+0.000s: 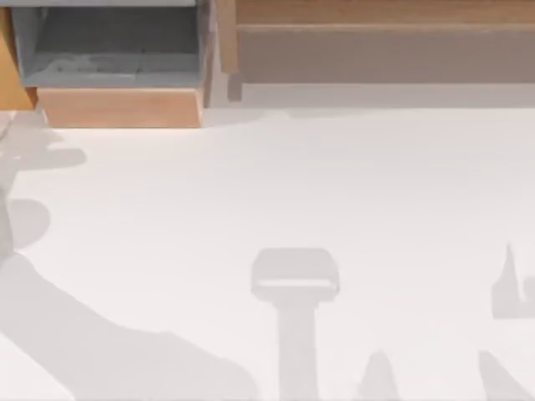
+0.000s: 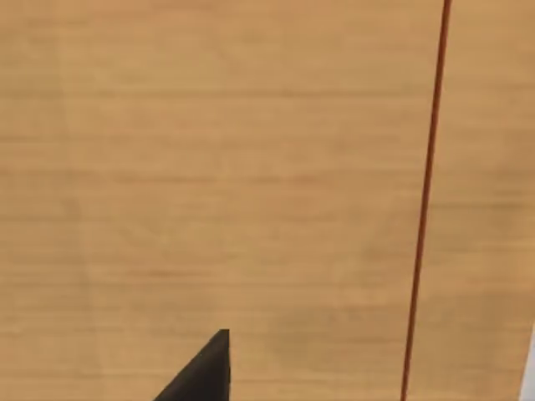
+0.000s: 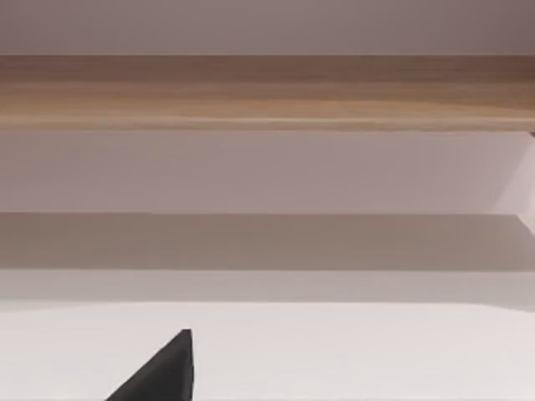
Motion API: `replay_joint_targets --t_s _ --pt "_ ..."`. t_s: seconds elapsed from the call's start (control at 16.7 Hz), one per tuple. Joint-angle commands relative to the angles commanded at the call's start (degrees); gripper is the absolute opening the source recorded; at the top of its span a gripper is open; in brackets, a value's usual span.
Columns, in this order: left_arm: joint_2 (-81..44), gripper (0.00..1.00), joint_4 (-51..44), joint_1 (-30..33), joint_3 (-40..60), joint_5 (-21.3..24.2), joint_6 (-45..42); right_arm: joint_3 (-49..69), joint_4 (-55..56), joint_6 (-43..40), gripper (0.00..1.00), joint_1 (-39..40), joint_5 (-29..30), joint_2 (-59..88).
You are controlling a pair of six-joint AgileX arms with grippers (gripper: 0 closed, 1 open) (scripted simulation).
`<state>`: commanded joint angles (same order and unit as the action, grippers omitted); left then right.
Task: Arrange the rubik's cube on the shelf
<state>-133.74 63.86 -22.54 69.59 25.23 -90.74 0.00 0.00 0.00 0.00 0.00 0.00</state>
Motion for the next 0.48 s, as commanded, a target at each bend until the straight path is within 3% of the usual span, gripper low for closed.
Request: replay_joint_targets --t_s 0.48 --pt "0.0 0.10 0.0 0.0 0.0 0.0 0.0 0.0 0.0 0.0 1.00 0.0 0.0 0.0"
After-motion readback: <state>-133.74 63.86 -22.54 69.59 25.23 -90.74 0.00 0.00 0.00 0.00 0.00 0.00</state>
